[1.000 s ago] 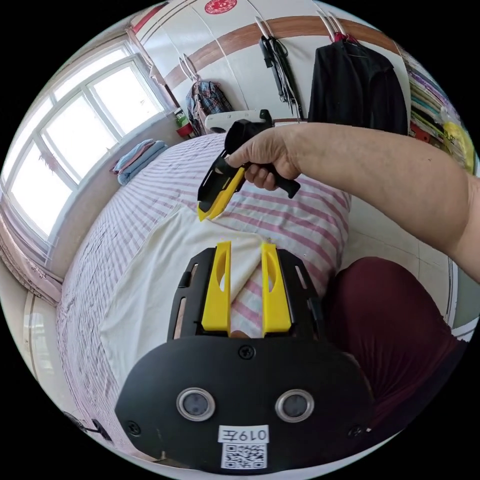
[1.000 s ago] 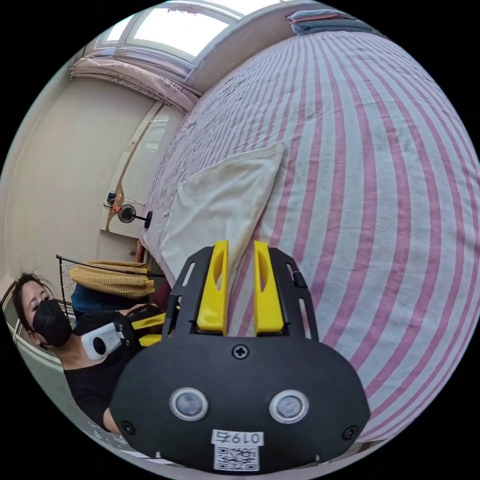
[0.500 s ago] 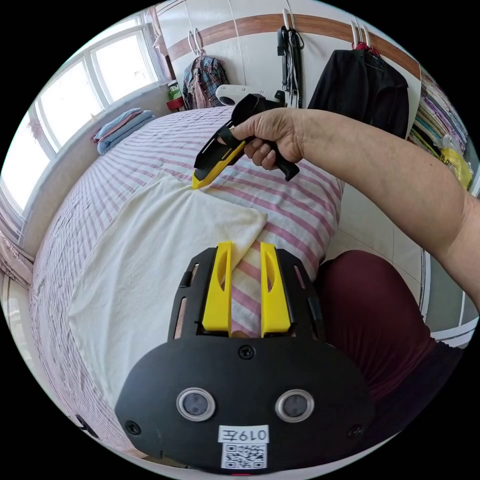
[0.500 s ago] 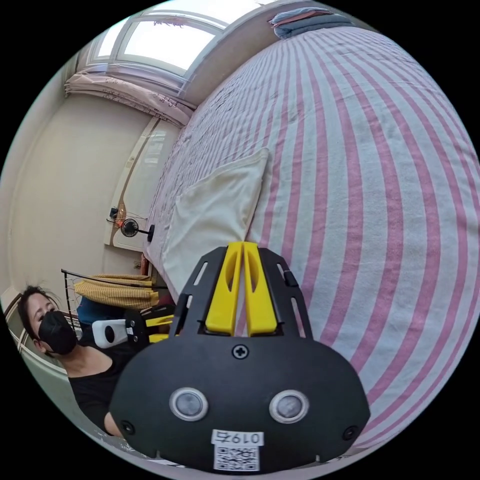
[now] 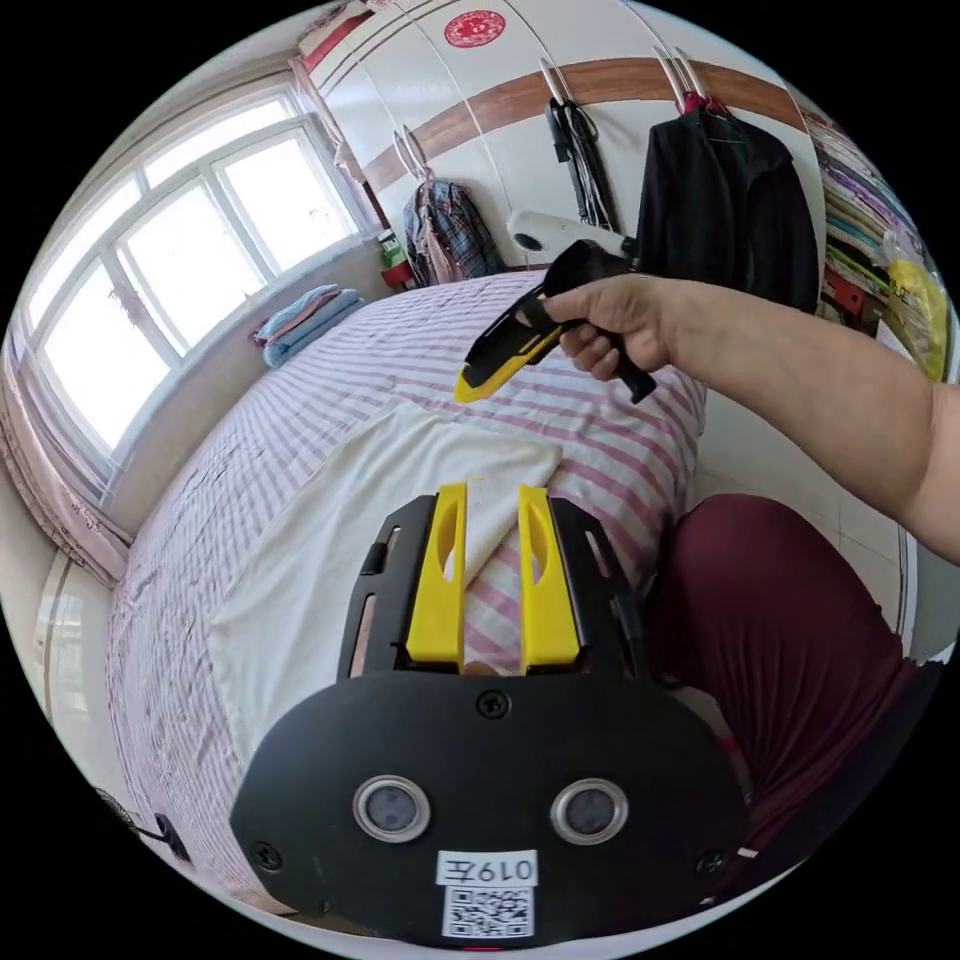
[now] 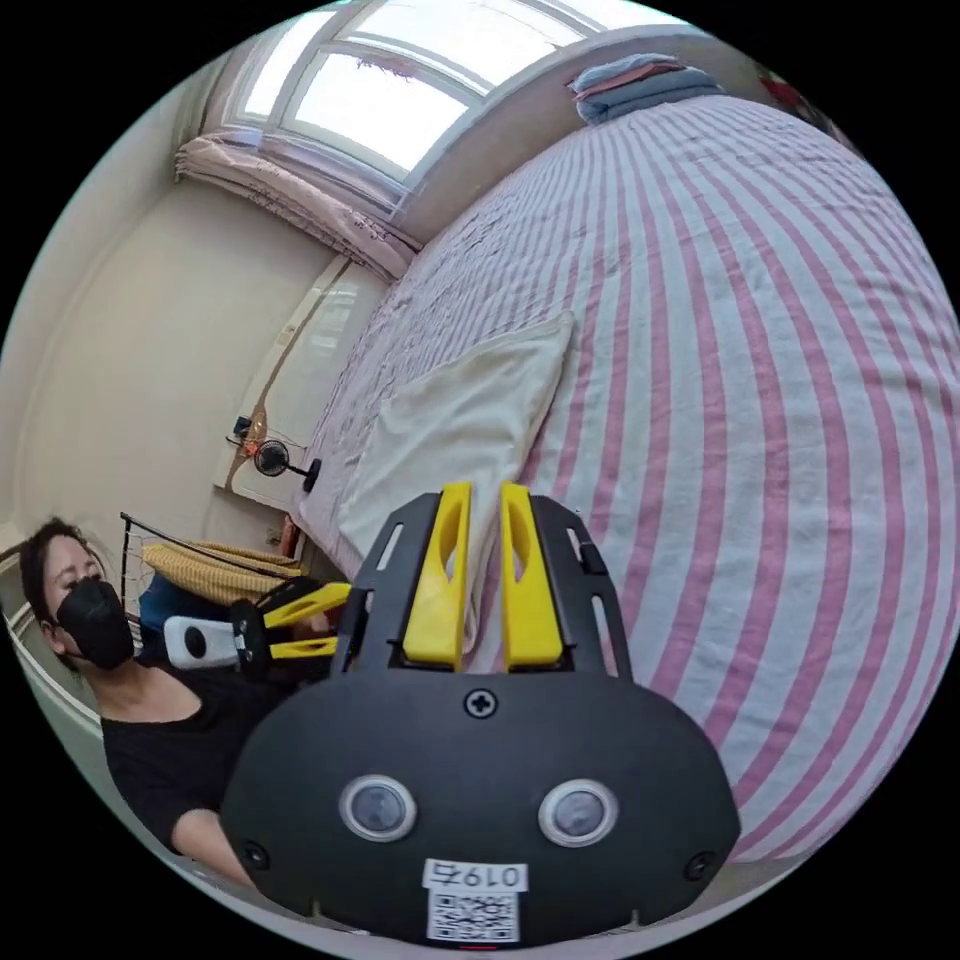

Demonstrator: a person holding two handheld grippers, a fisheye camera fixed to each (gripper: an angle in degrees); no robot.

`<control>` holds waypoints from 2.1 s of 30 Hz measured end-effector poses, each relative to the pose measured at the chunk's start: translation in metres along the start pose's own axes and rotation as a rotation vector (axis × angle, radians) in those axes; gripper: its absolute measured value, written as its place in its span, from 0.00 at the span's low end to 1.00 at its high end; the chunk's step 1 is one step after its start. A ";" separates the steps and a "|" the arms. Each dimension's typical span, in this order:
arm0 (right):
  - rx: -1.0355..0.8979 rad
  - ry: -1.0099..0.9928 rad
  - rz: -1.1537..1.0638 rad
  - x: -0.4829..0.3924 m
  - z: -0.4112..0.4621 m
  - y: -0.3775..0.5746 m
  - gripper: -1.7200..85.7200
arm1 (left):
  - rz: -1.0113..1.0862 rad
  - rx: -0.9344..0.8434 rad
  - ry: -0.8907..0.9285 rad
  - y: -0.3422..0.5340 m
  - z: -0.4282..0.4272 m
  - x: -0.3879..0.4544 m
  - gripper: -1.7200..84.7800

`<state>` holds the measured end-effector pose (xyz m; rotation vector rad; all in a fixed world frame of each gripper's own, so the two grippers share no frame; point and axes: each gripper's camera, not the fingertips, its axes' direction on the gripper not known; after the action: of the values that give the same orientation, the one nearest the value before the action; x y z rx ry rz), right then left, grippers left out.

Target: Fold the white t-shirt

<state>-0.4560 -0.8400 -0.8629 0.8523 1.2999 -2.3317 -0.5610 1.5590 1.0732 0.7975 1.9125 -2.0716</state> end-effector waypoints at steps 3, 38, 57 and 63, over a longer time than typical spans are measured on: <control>0.080 0.058 -0.213 -0.063 0.004 0.025 0.02 | -0.141 -0.011 0.063 0.041 0.004 -0.070 0.09; -0.446 0.388 -0.725 -0.308 0.327 -0.255 0.12 | -0.681 -0.067 0.355 0.423 0.162 -0.457 0.03; -0.358 0.304 -0.729 -0.339 0.348 -0.323 0.10 | -0.768 -0.101 0.330 0.516 0.259 -0.514 0.03; -0.438 0.318 -0.762 -0.337 0.366 -0.338 0.05 | -0.827 -0.086 0.384 0.544 0.290 -0.535 0.04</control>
<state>-0.5082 -0.9729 -0.2785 0.6649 2.5112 -2.2816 0.0845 1.0953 0.8882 0.4301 2.8925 -2.3325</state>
